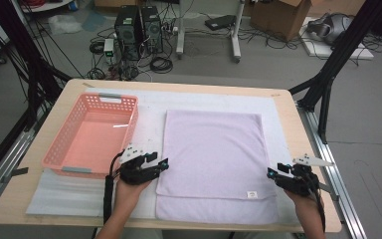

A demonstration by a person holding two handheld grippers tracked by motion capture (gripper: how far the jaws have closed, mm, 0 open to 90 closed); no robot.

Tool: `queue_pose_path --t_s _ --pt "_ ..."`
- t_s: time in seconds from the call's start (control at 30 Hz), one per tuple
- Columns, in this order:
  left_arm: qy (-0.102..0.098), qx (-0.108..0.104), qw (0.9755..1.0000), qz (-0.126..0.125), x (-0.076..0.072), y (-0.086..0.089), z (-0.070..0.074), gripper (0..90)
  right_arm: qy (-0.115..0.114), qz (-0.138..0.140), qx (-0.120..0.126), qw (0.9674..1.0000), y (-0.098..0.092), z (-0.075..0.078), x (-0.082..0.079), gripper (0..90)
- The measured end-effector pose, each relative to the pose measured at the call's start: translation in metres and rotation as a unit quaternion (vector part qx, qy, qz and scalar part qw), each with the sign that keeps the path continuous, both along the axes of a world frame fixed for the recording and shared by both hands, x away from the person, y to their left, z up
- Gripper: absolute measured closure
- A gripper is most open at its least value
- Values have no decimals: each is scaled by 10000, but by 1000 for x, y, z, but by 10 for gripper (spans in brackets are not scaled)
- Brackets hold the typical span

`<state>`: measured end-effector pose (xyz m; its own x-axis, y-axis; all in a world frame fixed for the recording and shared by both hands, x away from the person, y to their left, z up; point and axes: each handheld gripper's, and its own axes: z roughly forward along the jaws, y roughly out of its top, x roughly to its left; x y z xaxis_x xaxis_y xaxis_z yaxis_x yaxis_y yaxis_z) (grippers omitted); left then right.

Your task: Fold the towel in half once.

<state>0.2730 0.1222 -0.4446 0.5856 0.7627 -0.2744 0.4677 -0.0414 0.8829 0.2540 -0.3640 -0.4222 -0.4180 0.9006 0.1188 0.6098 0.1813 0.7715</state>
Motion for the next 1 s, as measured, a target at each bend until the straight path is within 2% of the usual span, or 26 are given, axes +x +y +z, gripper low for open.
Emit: queue_pose_path --t_s 0.13,0.27,0.33,0.4,0.43,0.47,0.5,0.53,0.6,0.7,0.77,0.83,0.9,0.97,1.0 --pt "50 29 9999 -121 -20 5 -2 468 25 26 -36 10000 0 -3 -23 532" --pt "99 -38 9995 -284 -32 9 -4 409 58 73 23 10000 2 -6 -40 561" --pt "155 63 9993 -323 -34 8 -5 371 81 123 -68 9999 3 -10 -45 567" --pt "288 231 9988 -317 -36 8 -7 378 89 104 -78 9999 4 -13 -50 573" --pt "276 244 9985 -402 -38 9 -9 378 70 106 -91 9999 4 -14 -53 588" --pt "331 291 9983 -378 -41 8 -11 389 123 113 -121 9998 5 -16 -55 594" --pt "419 362 9976 -414 -42 7 -12 433 142 142 -244 9995 7 -16 -56 610" --pt "411 417 9974 -412 -44 6 -11 449 113 157 -324 9993 7 -16 -58 626" --pt "443 438 9973 -379 -48 6 -10 511 161 134 -246 9995 6 -16 -59 674" --pt "510 523 9967 -365 -53 6 -11 580 202 140 -372 9990 6 -17 -59 726" --pt "524 618 9960 -380 -54 5 -12 619 288 193 -451 9984 7 -19 -57 770" --pt "552 738 9949 -407 -56 3 -12 668 275 208 -539 9979 9 -19 -57 789" --pt "462 921 9941 -331 -57 0 -12 715 257 237 -588 9977 9 -19 -57 823" --pt "403 1004 9935 -348 -59 -4 -11 814 241 235 -600 9976 9 -19 -57 838" --pt "354 1052 9933 -335 -60 -5 -11 829 224 210 -590 9978 10 -19 -57 841"
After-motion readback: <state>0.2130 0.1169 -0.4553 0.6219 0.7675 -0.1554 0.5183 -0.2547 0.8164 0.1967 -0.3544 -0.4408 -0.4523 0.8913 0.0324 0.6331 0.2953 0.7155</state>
